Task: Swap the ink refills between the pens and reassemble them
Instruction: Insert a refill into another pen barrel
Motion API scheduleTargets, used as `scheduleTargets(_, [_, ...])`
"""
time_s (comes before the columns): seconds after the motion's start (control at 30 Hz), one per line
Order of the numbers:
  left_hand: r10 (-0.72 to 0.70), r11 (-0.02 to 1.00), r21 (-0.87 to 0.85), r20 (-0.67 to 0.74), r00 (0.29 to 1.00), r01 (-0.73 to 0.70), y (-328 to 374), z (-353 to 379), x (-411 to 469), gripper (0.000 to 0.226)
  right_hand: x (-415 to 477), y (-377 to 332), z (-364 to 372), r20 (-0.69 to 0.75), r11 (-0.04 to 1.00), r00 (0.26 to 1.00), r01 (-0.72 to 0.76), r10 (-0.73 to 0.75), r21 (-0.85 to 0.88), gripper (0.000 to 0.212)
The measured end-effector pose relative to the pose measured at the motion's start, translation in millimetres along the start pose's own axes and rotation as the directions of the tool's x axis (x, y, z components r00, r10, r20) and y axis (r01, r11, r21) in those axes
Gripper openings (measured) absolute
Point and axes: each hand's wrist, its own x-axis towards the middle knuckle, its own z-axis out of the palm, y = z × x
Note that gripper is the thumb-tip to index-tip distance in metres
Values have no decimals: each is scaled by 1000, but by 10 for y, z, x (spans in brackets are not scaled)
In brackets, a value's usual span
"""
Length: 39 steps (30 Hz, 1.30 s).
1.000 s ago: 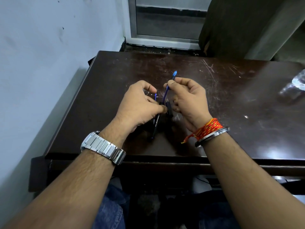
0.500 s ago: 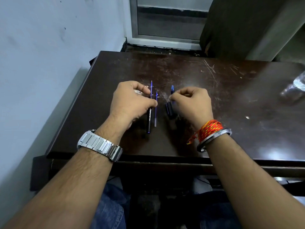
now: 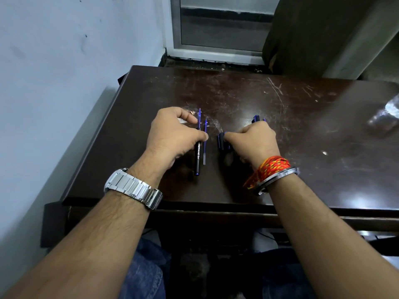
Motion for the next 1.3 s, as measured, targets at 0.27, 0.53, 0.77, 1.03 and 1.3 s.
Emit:
scheduleTargets(0.27, [-5,1000,1,8,1000,5,-1,7,-7,40,-13,6,-7,4,999,1000,-5,5,31,41])
scheduleTargets(0.53, [27,1000,-15,43,999,-26,35,26,-54,43,-35,-37,62,-93,962,993,98,-76,254,32])
scheduleTargets(0.77, [75,995,-75,117,990,-67,12,60,-66,46,-81,-86,149,228,770,967,-61,-112,635,33])
scheduleTargets(1.03, [58,998,15,283,957,-64,44,29,-90,45,-63,-133,92,27,591,997,21,-73,807,26])
scheduleTargets(1.3, [-55,995,-80,39,998,58,56,-15,-18,8,-7,-78,101,-16,566,999,37,-42,824,24])
